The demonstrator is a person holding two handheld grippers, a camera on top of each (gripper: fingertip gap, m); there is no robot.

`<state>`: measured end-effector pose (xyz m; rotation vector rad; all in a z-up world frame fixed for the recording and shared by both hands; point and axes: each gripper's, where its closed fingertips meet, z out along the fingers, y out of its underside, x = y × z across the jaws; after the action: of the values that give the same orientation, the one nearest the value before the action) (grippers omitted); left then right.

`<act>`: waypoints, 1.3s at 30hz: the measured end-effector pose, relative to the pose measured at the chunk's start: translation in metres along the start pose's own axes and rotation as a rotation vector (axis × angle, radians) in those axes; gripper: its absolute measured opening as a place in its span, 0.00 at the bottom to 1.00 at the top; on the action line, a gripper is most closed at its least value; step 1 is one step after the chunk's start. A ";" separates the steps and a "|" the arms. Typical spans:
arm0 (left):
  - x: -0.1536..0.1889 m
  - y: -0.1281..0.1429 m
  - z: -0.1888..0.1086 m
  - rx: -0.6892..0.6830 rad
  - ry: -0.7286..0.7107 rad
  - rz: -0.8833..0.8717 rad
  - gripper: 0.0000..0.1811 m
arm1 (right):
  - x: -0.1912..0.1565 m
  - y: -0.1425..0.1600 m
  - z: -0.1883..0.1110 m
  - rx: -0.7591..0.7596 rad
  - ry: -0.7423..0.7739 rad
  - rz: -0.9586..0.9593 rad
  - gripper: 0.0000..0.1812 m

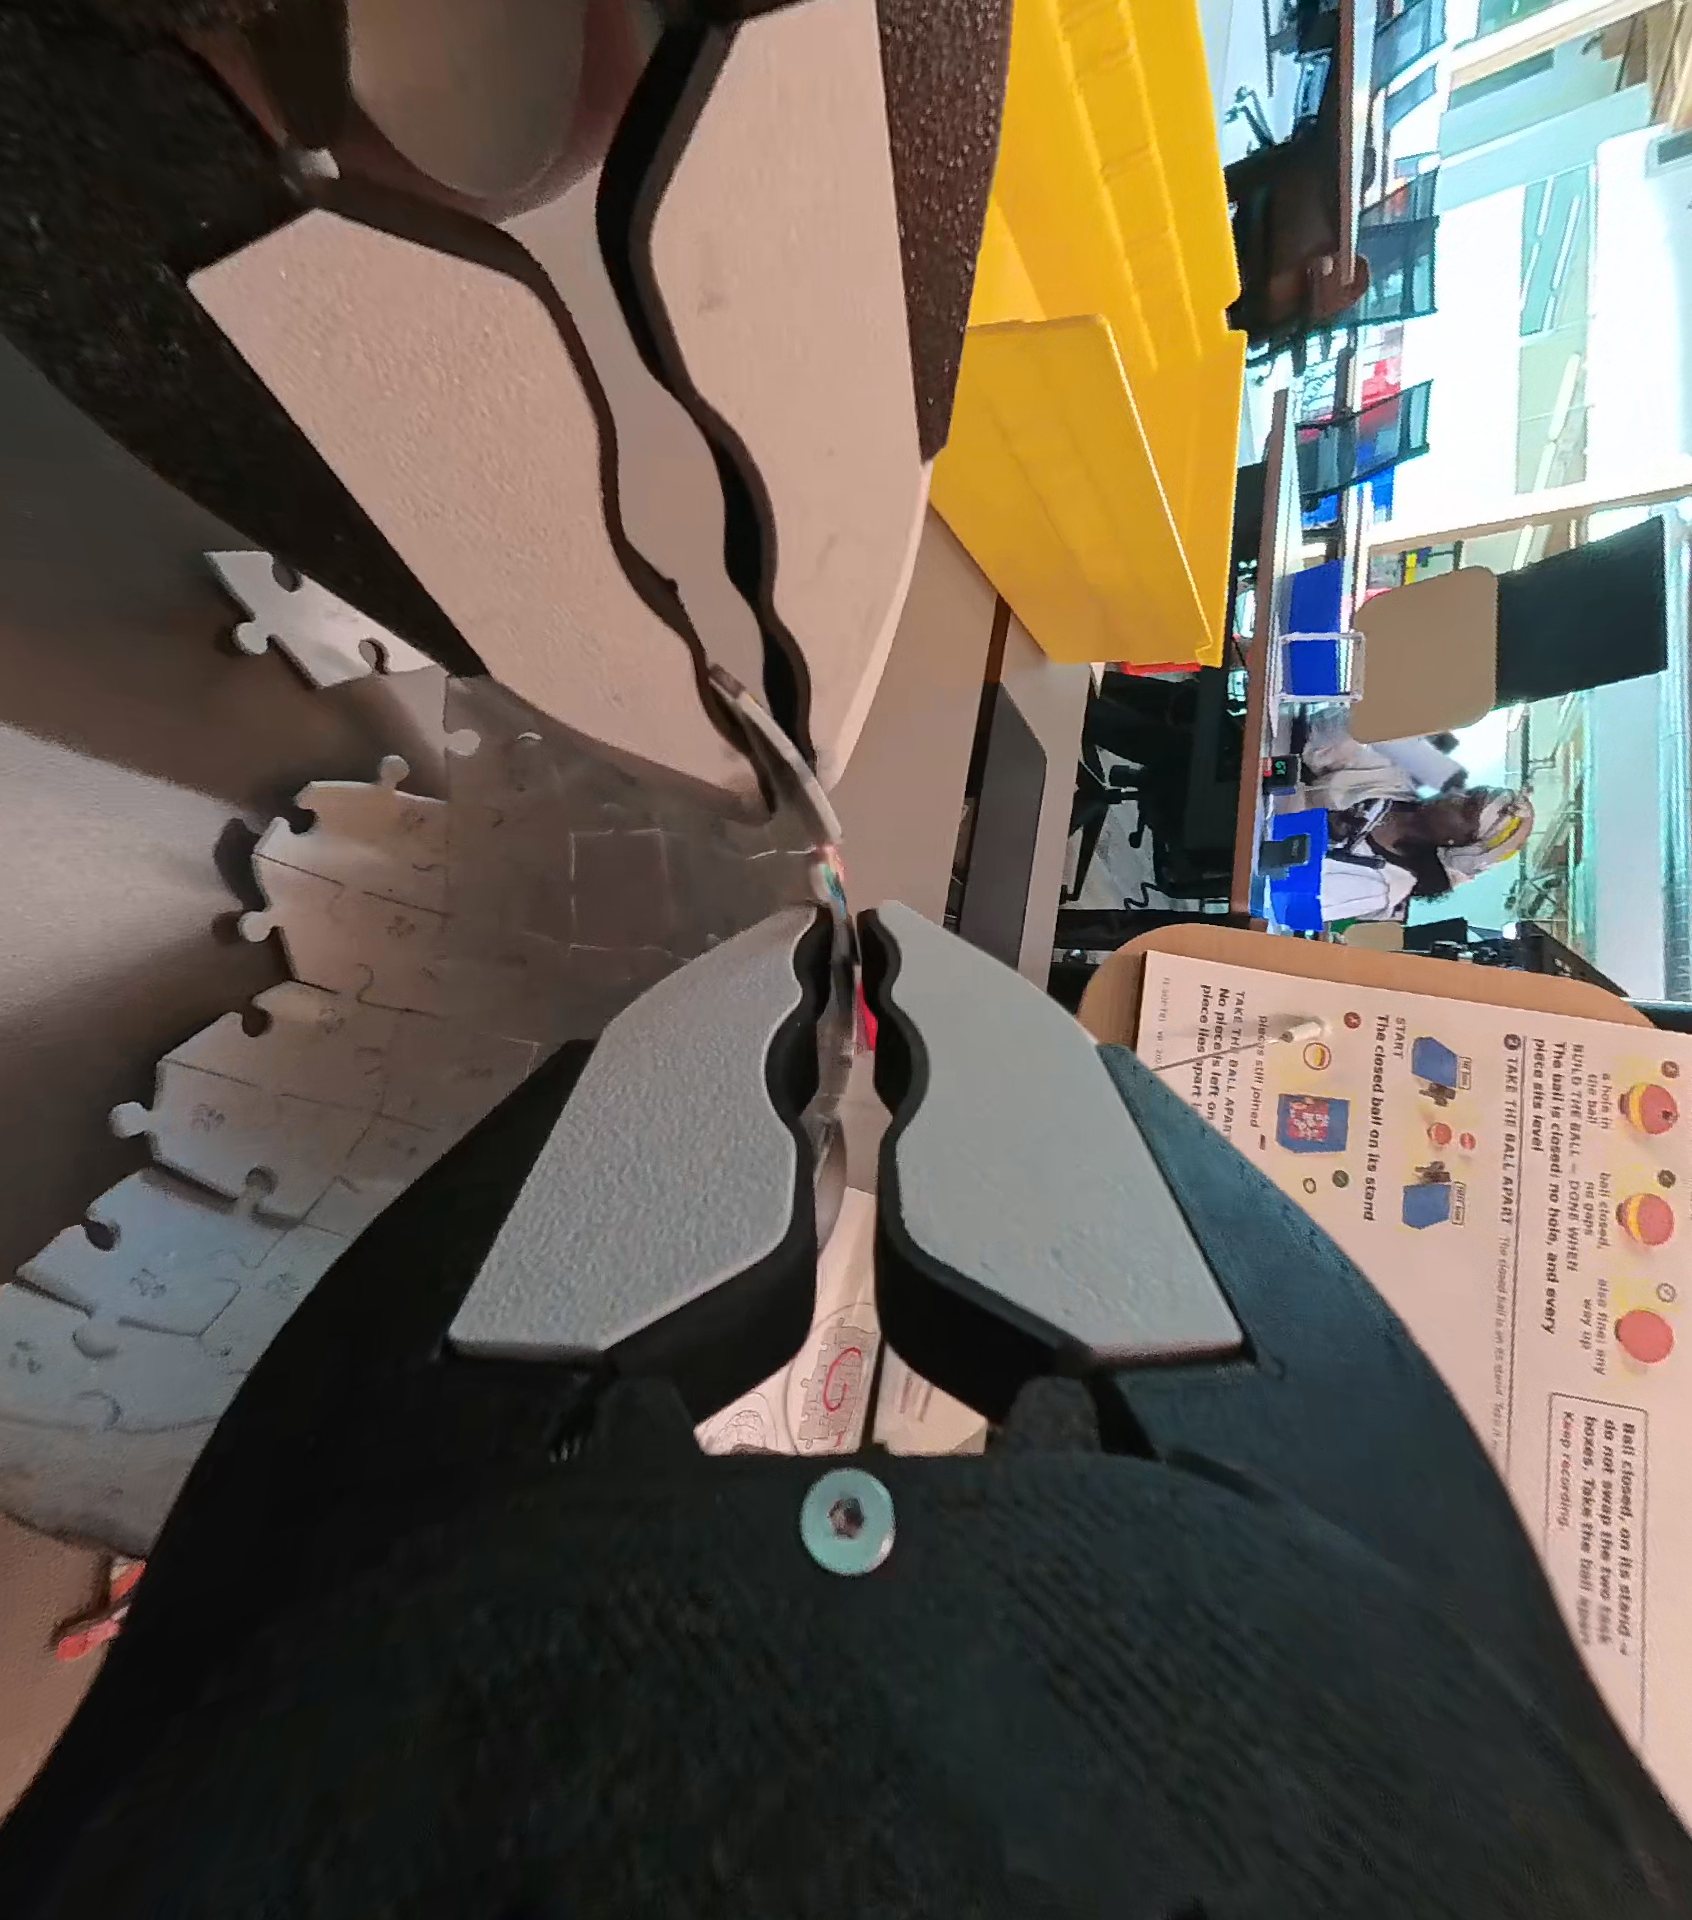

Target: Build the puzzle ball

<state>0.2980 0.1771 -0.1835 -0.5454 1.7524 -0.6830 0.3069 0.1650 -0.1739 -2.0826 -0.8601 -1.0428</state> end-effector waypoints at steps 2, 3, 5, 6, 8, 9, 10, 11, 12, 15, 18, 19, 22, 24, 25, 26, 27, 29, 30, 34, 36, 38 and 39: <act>0.005 0.000 0.002 0.001 0.042 -0.004 0.08 | 0.001 0.000 -0.001 0.005 0.007 0.004 0.04; 0.007 0.002 0.004 -0.012 0.063 -0.008 0.13 | 0.001 -0.001 -0.002 0.017 0.003 0.012 0.03; 0.008 0.005 0.009 -0.034 0.079 -0.008 0.16 | 0.001 -0.002 -0.003 0.035 -0.002 0.030 0.03; 0.008 0.004 0.011 -0.031 0.088 -0.005 0.15 | 0.001 -0.003 -0.003 0.039 -0.004 0.030 0.02; 0.008 0.000 0.014 -0.016 0.104 0.005 0.13 | 0.000 -0.004 -0.004 0.046 -0.008 0.031 0.02; 0.008 -0.002 0.015 -0.011 0.111 0.016 0.11 | 0.000 -0.005 -0.004 0.051 -0.010 0.029 0.02; 0.008 -0.004 0.016 -0.011 0.113 0.030 0.09 | -0.001 -0.005 -0.004 0.055 -0.012 0.031 0.02; 0.006 -0.005 0.017 -0.017 0.107 0.044 0.07 | -0.001 -0.005 -0.004 0.055 -0.016 0.036 0.03; 0.005 -0.005 0.018 -0.020 0.094 0.060 0.06 | -0.001 -0.005 -0.004 0.055 -0.017 0.042 0.03; 0.001 -0.008 0.020 -0.017 0.060 0.076 0.04 | 0.001 -0.005 -0.005 0.064 -0.013 0.067 0.05; 0.000 -0.009 0.020 -0.007 0.035 0.081 0.04 | 0.002 -0.005 -0.006 0.073 -0.016 0.090 0.05; 0.000 -0.010 0.019 0.001 0.022 0.086 0.05 | 0.003 -0.005 -0.007 0.076 -0.015 0.097 0.05; 0.000 -0.013 0.018 0.022 0.012 0.094 0.04 | 0.004 -0.003 -0.008 0.072 -0.007 0.097 0.05; -0.001 -0.015 0.017 0.035 0.006 0.100 0.04 | 0.005 -0.003 -0.009 0.079 -0.010 0.110 0.06; -0.002 -0.015 0.016 0.038 0.002 0.103 0.03 | 0.005 -0.003 -0.009 0.079 -0.009 0.109 0.06; -0.003 -0.015 0.016 0.039 -0.002 0.103 0.03 | 0.005 -0.003 -0.009 0.075 -0.004 0.097 0.06; -0.003 -0.015 0.016 0.041 -0.006 0.100 0.03 | 0.005 -0.003 -0.009 0.071 -0.001 0.086 0.05; -0.003 -0.014 0.017 0.038 0.000 0.096 0.03 | 0.004 -0.002 -0.007 0.057 0.001 0.073 0.03; -0.003 -0.013 0.018 0.038 0.001 0.097 0.03 | 0.004 -0.001 -0.007 0.055 0.007 0.070 0.03; -0.003 -0.014 0.018 0.044 0.006 0.098 0.03 | 0.004 -0.001 -0.007 0.062 0.016 0.085 0.03; -0.003 -0.015 0.018 0.048 0.009 0.084 0.03 | 0.006 -0.001 -0.008 0.067 0.026 0.107 0.03; -0.003 -0.016 0.018 0.051 0.005 0.099 0.04 | 0.006 -0.001 -0.008 0.070 0.025 0.127 0.03; -0.003 -0.016 0.019 0.052 0.003 0.103 0.04 | 0.006 0.000 -0.009 0.070 0.024 0.137 0.03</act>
<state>0.3170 0.1644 -0.1742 -0.4155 1.7478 -0.6553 0.3058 0.1601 -0.1648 -2.0360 -0.7213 -0.9499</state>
